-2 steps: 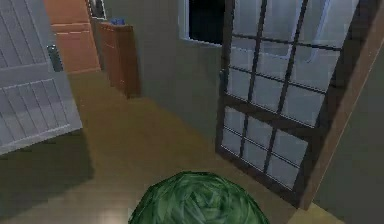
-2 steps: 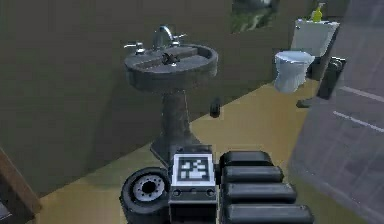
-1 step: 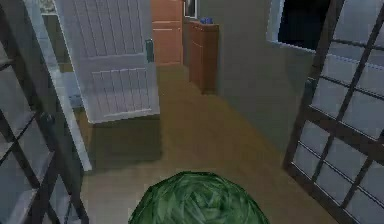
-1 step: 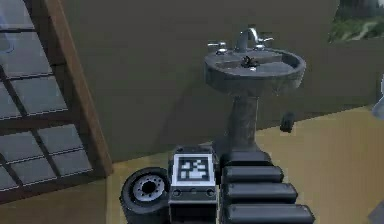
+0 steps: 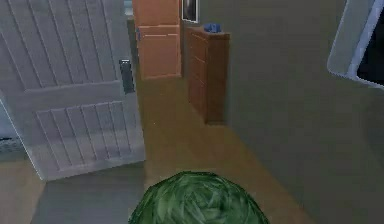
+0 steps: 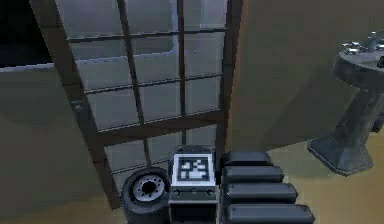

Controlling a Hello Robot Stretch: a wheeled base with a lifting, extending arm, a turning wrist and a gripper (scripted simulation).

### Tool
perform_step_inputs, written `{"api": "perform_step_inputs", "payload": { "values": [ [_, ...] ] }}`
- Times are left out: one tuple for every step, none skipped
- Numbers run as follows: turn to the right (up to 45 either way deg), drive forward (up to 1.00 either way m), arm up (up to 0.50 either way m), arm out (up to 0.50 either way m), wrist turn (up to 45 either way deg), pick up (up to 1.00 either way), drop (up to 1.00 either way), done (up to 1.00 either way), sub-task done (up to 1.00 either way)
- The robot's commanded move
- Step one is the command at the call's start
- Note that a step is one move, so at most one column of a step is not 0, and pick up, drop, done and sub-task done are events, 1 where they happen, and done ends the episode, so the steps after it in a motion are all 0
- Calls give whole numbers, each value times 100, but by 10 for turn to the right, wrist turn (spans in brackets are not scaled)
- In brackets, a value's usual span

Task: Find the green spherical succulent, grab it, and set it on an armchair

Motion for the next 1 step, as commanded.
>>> {"api": "perform_step_inputs", "payload": {
  "values": [
    [0, 100, 0, 0, 0, 0, 0, 0, 0]
  ]
}}
